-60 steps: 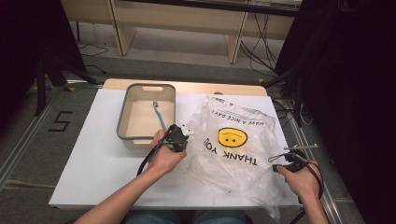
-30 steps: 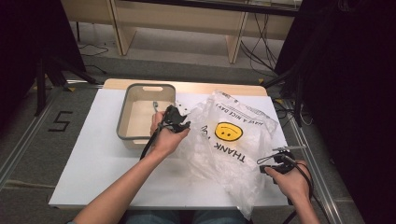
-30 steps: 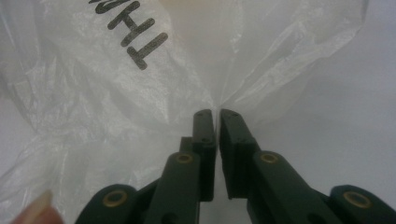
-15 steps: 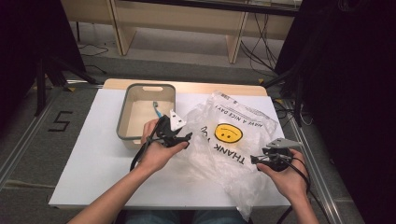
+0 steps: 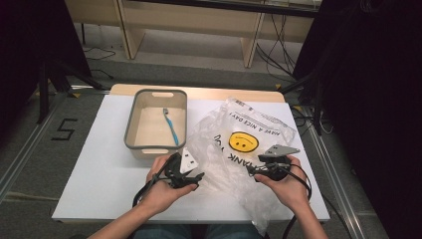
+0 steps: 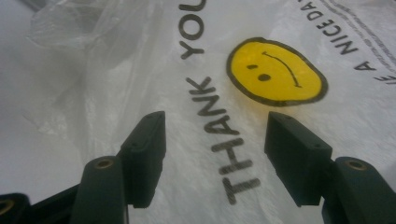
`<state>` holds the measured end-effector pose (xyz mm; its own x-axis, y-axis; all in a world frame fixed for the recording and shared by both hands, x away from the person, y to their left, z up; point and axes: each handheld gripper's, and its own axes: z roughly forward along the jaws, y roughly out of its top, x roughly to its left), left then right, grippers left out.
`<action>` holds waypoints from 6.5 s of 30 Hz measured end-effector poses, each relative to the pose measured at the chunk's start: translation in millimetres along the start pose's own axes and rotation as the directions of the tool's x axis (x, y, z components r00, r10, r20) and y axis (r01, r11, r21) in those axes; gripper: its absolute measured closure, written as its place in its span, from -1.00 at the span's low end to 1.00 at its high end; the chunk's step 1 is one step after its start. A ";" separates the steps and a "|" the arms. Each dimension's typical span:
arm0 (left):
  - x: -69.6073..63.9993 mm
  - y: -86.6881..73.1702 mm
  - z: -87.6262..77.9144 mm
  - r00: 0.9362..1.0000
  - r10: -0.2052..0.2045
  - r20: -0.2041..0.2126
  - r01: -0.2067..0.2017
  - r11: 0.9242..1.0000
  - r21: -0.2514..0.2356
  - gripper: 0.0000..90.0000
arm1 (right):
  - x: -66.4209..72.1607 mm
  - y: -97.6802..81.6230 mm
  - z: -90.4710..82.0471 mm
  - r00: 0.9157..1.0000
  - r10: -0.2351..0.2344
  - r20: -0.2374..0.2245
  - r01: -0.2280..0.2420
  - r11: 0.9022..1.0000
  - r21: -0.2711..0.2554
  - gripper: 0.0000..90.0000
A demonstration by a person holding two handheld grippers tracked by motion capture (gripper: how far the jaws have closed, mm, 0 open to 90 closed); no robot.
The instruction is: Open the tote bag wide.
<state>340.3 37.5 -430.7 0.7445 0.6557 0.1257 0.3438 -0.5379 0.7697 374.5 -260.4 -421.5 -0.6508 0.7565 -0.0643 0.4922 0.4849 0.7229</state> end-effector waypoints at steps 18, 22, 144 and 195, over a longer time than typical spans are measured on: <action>-21.8 -6.2 28.0 0.995 0.035 0.089 -0.040 0.997 0.061 0.33 | 23.8 12.8 30.2 0.992 -0.036 -0.122 0.039 0.999 0.026 -0.08; -21.0 -8.4 29.4 0.996 0.035 0.082 -0.040 0.997 0.066 0.31 | 25.4 12.0 35.8 0.991 -0.042 -0.129 0.048 0.998 0.043 -0.07; -40.1 -11.8 76.7 0.993 0.103 0.055 -0.106 0.992 0.063 0.99 | 13.1 62.8 0.5 0.985 -0.014 0.173 0.052 0.975 -0.215 1.00; -34.3 -7.0 16.5 0.989 0.105 0.100 -0.109 0.993 0.036 -0.44 | 10.7 65.3 -6.1 0.979 0.015 0.202 0.041 0.962 -0.269 1.00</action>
<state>321.8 10.0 -450.8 0.8299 0.5393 0.1427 0.2811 -0.6251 0.7282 396.2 -223.3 -370.8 -0.5133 0.8367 -0.1913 0.2917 0.3797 0.8779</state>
